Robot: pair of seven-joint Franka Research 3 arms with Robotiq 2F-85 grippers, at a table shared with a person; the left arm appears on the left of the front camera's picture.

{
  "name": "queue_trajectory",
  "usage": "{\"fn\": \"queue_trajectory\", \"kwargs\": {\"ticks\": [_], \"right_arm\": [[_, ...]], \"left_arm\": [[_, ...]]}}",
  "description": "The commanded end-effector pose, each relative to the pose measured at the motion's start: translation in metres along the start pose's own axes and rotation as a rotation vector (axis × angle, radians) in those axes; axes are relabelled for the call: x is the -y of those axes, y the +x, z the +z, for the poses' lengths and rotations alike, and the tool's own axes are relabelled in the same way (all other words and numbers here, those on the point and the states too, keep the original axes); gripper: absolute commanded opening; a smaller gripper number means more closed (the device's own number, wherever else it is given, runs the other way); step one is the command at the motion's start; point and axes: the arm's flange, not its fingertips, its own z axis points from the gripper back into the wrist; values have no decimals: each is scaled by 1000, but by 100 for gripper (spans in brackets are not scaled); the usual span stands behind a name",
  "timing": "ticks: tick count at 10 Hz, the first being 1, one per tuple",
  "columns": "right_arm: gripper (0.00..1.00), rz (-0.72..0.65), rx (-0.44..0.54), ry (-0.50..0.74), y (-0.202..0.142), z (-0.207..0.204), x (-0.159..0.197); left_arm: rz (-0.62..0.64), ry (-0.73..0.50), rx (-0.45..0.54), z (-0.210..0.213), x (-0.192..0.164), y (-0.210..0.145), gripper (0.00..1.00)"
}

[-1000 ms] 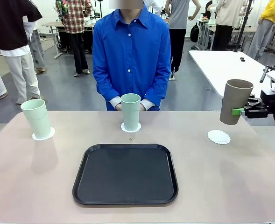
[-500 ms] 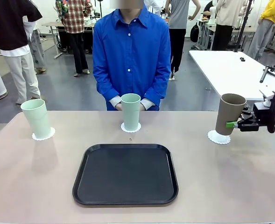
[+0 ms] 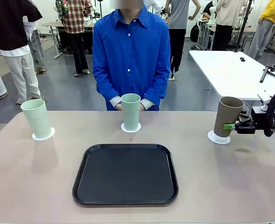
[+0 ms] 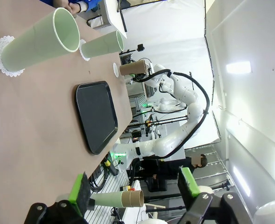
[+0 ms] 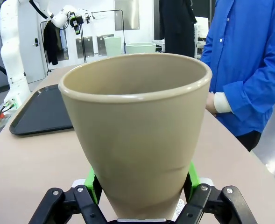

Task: Place coasters on the table and set cups on them.
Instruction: Take one Reusable plastic cup from the Flat Tray and place it on a coaster set by the human.

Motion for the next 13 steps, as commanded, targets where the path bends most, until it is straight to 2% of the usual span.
{"fn": "queue_trajectory", "kwargs": {"ticks": [1, 3, 4, 6, 13], "right_arm": [[82, 8, -5, 7, 4, 0, -2], [82, 1, 0, 0, 0, 0, 0], [82, 23, 49, 63, -4, 0, 5], [82, 14, 64, 59, -10, -8, 9], [82, -20, 33, 11, -29, -4, 23]], "left_arm": [[-3, 0, 13, 1, 2, 1, 100], [-3, 0, 13, 1, 2, 1, 100], [-3, 0, 13, 1, 2, 1, 100], [-3, 0, 13, 1, 2, 1, 100], [-3, 0, 13, 1, 2, 1, 100]]}}
